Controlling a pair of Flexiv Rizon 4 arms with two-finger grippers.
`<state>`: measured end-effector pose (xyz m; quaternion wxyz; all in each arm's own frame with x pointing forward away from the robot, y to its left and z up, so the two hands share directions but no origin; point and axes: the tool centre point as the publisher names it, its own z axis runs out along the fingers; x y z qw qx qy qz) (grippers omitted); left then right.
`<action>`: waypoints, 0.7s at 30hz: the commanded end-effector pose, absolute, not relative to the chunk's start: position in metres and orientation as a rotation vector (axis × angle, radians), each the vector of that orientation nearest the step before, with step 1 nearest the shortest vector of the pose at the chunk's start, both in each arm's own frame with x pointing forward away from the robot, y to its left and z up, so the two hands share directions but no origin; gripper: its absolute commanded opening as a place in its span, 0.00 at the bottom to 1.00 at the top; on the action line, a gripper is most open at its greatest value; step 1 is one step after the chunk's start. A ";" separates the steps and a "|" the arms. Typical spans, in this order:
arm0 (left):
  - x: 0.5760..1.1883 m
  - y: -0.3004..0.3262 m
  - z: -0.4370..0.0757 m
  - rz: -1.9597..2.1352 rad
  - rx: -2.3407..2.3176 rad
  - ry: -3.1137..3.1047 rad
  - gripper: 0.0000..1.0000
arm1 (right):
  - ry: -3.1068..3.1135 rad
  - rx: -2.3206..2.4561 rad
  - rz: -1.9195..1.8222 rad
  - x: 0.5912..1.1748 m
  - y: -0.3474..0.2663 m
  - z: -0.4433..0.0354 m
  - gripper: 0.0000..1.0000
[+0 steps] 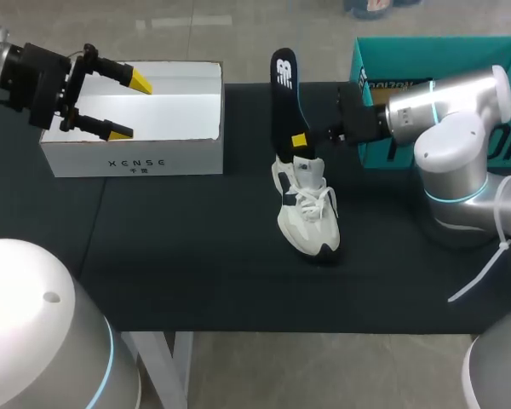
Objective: Take the shoe out of the shoebox, open the shoe tongue, remove and reinsert the insole, then place the shoe into the shoebox
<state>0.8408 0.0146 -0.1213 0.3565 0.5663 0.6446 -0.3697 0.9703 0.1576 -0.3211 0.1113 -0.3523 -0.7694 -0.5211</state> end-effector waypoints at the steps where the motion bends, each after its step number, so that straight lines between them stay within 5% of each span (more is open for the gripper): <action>1: 0.841 0.015 -0.121 -0.953 1.465 1.666 1.00 | -2.247 -1.043 -1.525 0.964 0.161 -0.329 0.00; 16: 0.841 0.015 -0.121 -0.953 1.465 1.666 1.00 | -2.237 -1.102 -1.466 0.959 0.154 -0.339 0.00; 19: 0.841 0.015 -0.121 -0.953 1.465 1.666 1.00 | -2.244 -1.097 -1.476 0.965 0.155 -0.335 0.23; 21: 0.841 0.015 -0.121 -0.953 1.465 1.666 1.00 | -2.248 -1.093 -1.477 0.969 0.156 -0.334 0.26</action>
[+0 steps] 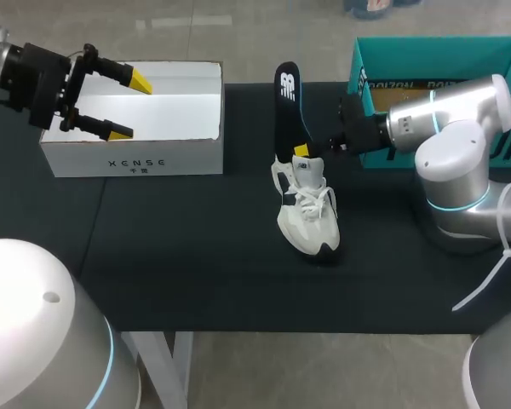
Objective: Take the shoe out of the shoebox, open the shoe tongue, remove and reinsert the insole, then place the shoe into the shoebox
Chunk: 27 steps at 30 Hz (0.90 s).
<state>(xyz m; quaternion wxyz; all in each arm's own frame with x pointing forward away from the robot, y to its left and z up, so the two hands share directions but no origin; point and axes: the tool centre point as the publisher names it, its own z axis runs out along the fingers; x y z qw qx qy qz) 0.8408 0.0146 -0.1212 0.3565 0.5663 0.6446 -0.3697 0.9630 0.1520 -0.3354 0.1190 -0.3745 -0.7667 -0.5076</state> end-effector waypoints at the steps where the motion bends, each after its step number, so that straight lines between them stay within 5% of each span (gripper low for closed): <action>1: 0.841 0.015 -0.121 -0.953 1.465 1.666 1.00 | -2.250 -1.092 -1.478 0.971 0.156 -0.334 0.27; 8: 0.841 0.015 -0.121 -0.953 1.465 1.666 1.00 | -2.266 -1.088 -1.494 0.982 0.158 -0.328 0.24; 12: 0.841 0.015 -0.121 -0.953 1.465 1.666 1.00 | -2.274 -1.104 -1.494 0.983 0.157 -0.326 0.00; 27: 0.841 0.015 -0.121 -0.953 1.465 1.666 1.00 | -2.274 -1.107 -1.341 0.954 0.158 -0.346 0.00</action>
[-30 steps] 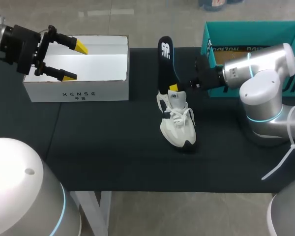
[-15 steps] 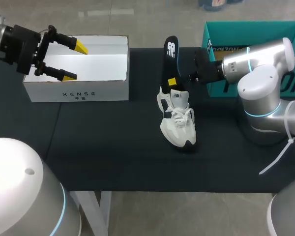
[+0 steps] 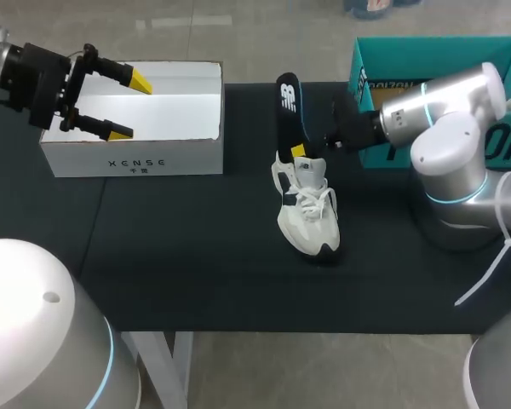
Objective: Take the shoe out of the shoebox, open the shoe tongue, remove and reinsert the insole, then place the shoe into the shoebox
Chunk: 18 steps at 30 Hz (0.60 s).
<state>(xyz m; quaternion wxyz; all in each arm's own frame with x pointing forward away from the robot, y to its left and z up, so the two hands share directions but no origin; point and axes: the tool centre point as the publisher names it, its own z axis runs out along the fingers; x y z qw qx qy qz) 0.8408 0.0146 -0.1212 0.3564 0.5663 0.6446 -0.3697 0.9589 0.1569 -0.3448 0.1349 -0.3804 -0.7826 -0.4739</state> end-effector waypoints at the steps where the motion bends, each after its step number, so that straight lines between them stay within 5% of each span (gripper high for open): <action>1: 0.841 0.015 -0.121 -0.953 1.465 1.666 1.00 | -2.274 -1.107 -1.335 0.953 0.158 -0.348 0.00; 4: 0.841 0.015 -0.121 -0.953 1.465 1.666 1.00 | -2.267 -1.120 -1.331 0.953 0.156 -0.350 0.02; 5: 0.841 0.015 -0.121 -0.953 1.465 1.666 1.00 | -2.269 -1.123 -1.335 0.956 0.155 -0.347 0.29; 8: 0.841 0.015 -0.121 -0.953 1.465 1.666 1.00 | -2.288 -1.111 -1.348 0.967 0.154 -0.339 0.44; 13: 0.841 0.015 -0.121 -0.953 1.465 1.666 1.00 | -2.315 -1.098 -1.373 0.986 0.153 -0.330 0.35; 15: 0.841 0.015 -0.121 -0.953 1.465 1.666 1.00 | -2.321 -1.101 -1.377 0.989 0.152 -0.329 0.24; 17: 0.841 0.015 -0.121 -0.953 1.465 1.666 1.00 | -2.319 -1.111 -1.382 0.990 0.152 -0.329 0.00; 18: 0.841 0.015 -0.121 -0.953 1.465 1.666 1.00 | -2.315 -1.118 -1.383 0.989 0.152 -0.328 0.00</action>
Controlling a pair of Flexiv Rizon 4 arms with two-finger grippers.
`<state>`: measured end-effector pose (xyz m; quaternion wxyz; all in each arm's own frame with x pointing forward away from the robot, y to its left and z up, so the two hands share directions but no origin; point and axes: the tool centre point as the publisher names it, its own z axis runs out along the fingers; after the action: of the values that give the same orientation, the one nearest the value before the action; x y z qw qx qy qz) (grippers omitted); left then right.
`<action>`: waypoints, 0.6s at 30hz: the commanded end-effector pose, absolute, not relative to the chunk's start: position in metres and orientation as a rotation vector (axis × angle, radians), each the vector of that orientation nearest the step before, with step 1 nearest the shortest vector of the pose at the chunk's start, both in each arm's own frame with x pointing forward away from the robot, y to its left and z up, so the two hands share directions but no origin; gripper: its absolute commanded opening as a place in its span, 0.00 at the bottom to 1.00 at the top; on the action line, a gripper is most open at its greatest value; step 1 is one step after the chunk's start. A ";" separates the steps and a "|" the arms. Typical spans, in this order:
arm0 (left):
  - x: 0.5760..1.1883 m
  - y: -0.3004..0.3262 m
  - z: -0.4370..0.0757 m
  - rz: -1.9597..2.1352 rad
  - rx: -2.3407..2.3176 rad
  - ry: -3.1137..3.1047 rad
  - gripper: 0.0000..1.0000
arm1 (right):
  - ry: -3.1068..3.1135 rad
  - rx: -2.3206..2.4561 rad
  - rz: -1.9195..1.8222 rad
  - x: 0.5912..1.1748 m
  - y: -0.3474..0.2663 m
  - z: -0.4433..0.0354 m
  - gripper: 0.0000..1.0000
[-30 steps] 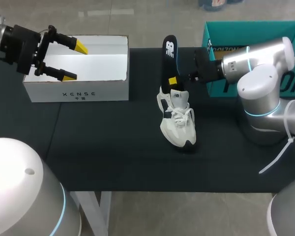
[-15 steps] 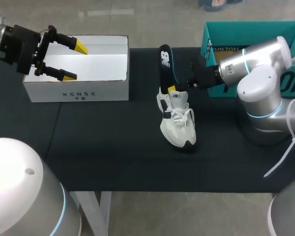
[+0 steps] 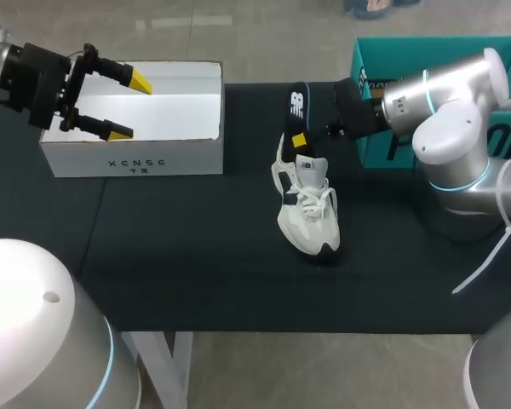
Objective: Take the shoe out of the shoebox, open the shoe tongue, remove and reinsert the insole, then place the shoe into the shoebox
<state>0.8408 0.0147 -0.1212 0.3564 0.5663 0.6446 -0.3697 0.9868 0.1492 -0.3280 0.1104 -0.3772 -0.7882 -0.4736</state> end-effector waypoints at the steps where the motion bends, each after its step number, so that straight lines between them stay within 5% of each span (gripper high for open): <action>1: 0.841 0.015 -0.121 -0.953 1.465 1.666 1.00 | -2.310 -1.123 -1.384 0.988 0.151 -0.328 0.00; 16: 0.841 0.015 -0.121 -0.953 1.465 1.666 1.00 | -2.263 -1.136 -1.266 0.952 0.157 -0.352 0.00; 17: 0.841 0.015 -0.121 -0.953 1.465 1.666 1.00 | -2.273 -1.145 -1.267 0.955 0.155 -0.350 0.10; 18: 0.841 0.015 -0.121 -0.953 1.465 1.666 1.00 | -2.283 -1.147 -1.274 0.959 0.154 -0.347 0.32</action>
<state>0.8408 0.0147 -0.1212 0.3564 0.5664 0.6446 -0.3697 0.9589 0.1545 -0.3532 0.1488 -0.3951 -0.7895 -0.4454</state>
